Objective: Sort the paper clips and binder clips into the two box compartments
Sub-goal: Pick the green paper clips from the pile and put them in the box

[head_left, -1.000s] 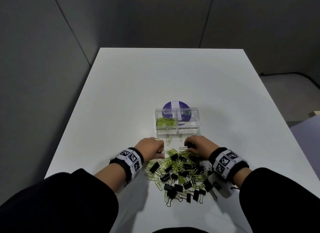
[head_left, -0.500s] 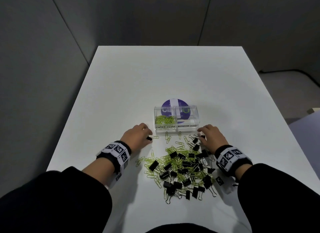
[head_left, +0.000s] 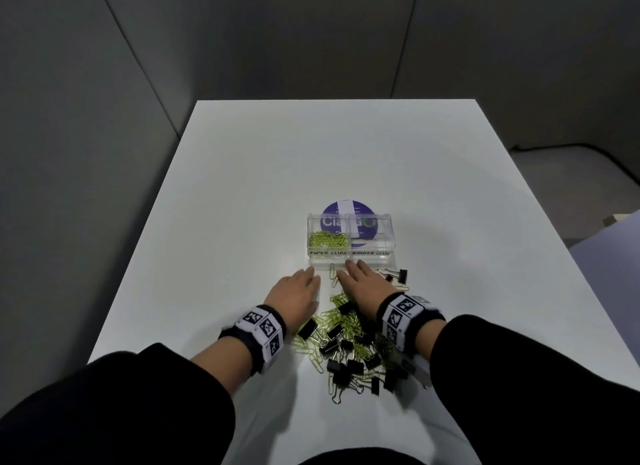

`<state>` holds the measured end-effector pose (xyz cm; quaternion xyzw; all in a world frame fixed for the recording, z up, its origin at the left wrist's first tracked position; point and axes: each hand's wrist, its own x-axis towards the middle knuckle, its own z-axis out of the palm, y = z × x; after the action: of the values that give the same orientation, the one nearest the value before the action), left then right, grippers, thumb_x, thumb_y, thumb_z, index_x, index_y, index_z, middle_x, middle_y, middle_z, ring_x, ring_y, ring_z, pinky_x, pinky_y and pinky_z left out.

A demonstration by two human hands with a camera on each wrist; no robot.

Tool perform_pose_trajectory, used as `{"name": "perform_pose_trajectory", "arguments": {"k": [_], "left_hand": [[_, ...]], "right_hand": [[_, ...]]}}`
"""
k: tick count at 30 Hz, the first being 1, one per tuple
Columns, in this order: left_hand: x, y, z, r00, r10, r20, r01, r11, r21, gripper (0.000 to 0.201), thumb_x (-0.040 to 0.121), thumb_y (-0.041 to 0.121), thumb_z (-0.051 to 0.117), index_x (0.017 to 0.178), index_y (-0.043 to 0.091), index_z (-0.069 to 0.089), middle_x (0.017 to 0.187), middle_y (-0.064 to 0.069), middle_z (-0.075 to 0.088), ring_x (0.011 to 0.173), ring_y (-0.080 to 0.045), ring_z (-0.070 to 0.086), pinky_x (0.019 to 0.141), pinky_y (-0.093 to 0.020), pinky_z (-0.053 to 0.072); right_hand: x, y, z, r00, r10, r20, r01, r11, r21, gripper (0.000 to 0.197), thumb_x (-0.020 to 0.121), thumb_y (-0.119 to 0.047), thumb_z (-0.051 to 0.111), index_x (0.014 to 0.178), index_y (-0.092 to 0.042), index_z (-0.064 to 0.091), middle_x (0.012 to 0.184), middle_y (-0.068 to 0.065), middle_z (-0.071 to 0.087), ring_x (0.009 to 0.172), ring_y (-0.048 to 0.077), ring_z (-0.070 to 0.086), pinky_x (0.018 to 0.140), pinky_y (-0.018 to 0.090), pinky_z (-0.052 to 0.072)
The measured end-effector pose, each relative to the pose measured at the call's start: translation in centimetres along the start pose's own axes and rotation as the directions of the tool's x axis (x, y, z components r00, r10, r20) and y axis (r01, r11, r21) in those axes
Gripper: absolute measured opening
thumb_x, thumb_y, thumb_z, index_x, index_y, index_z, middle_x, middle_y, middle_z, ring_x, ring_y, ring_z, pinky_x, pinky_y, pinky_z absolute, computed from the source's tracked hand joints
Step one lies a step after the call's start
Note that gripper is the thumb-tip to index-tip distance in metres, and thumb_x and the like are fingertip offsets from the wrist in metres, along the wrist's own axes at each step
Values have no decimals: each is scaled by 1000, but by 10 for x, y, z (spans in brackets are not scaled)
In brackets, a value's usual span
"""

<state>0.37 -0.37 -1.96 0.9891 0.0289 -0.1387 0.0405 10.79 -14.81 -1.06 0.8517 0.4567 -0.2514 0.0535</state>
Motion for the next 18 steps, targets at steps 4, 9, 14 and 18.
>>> {"name": "perform_pose_trajectory", "arguments": {"k": [4,9,14,18], "left_hand": [[-15,10,7,995,92,33,-93,995,25,51,97,18,34,145,8,21,155,-14,17,140,-27,25,115,-37,20],[-30,-1,2,972,235,9,-235,972,20,51,83,21,51,134,14,46,138,-8,49,125,-22,50,106,-38,36],[-44,-6,1,946,320,55,-320,947,-14,36,73,43,60,105,26,61,101,5,64,88,-16,63,73,-26,50],[-43,4,-2,956,253,145,-243,966,-88,37,90,28,53,124,13,50,123,-7,50,111,-26,50,86,-37,43]], "right_hand": [[-8,-2,7,997,-65,42,65,998,5,69,89,6,42,147,-13,11,157,11,1,145,27,1,118,41,18],[-23,9,12,952,-231,-201,227,973,-44,50,75,-8,69,122,-8,55,126,17,57,113,34,56,91,44,49],[-19,9,19,907,-308,-288,262,947,-187,43,50,-18,86,89,-19,69,78,2,70,65,23,66,52,31,52],[-21,-3,13,930,-242,-278,200,965,-171,30,62,-16,81,89,-16,68,81,6,68,73,27,64,59,33,51]]}}
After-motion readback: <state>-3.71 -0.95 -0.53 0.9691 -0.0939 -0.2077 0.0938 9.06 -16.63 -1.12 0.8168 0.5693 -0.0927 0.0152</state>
